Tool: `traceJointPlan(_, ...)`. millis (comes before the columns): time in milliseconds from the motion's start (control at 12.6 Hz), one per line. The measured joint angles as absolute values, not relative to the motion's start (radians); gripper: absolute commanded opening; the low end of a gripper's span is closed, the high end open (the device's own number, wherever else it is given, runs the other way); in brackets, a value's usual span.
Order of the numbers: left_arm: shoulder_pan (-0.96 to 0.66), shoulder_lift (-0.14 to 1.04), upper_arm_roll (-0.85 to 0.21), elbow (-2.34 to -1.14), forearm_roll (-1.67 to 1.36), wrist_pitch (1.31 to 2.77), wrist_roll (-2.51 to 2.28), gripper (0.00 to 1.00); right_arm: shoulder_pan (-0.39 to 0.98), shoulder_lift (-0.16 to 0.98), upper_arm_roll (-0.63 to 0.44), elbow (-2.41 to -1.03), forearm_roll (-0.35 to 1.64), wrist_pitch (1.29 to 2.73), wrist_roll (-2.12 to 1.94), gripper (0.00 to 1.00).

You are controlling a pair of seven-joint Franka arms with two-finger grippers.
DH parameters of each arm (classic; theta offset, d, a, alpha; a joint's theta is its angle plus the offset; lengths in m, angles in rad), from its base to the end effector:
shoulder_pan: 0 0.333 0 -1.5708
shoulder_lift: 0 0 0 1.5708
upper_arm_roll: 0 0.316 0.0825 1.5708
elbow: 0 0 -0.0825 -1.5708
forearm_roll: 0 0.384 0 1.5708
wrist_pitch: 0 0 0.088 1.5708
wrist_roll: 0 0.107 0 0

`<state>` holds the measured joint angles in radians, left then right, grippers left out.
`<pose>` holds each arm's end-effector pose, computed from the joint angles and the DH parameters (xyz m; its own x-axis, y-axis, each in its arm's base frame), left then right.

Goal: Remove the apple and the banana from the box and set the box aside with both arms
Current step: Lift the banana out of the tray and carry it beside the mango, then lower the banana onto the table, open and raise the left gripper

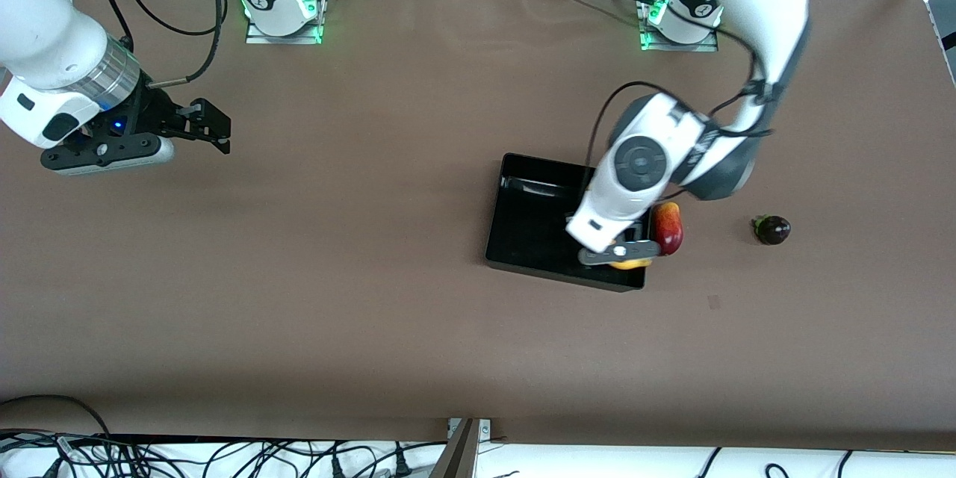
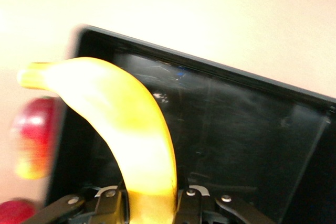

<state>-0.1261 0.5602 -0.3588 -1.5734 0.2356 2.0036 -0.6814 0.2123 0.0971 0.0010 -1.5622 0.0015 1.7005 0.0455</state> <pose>0.6235 -0.2751 0.3230 0.9896 0.1308 -0.0601 0.1266 -0.9895 -0.0694 0.5814 0.1260 0.5845 0.9852 0.1666 0.0411 0.1669 -0.9860 -0.0035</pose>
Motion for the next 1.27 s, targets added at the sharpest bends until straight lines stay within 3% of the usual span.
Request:
traceJointPlan(238, -0.003, 0.535, -0.356, -1.575, 0.236, 1.903, -0.409, 0.00, 0.212, 0.097, 0.001, -1.562, 0.002, 1.700, 0.045, 1.00)
traceJointPlan(554, 0.223, 0.567, -0.350, -1.608, 0.240, 1.887, 0.054, 0.00, 0.212, 0.097, 0.001, -1.562, 0.002, 1.700, 0.046, 1.00)
traceJointPlan(712, 0.292, 0.601, -0.350, -1.637, 0.280, 1.947, 0.150, 0.00, 0.212, 0.097, 0.001, -1.562, 0.002, 1.700, 0.046, 1.00)
traceJointPlan(950, 0.322, 0.633, -0.350, -1.776, 0.303, 2.196, 0.165, 0.03, 0.212, 0.097, 0.001, -1.562, 0.002, 1.701, 0.046, 1.00)
traceJointPlan(1108, 0.327, 0.649, -0.351, -1.829, 0.303, 2.270, 0.162, 1.00, 0.212, 0.097, 0.001, -1.562, 0.002, 1.701, 0.046, 1.00)
traceJointPlan(1267, 0.332, 0.650, -0.353, -1.832, 0.303, 2.279, 0.152, 1.00, 0.212, 0.097, 0.001, -1.562, 0.002, 1.701, 0.046, 1.00)
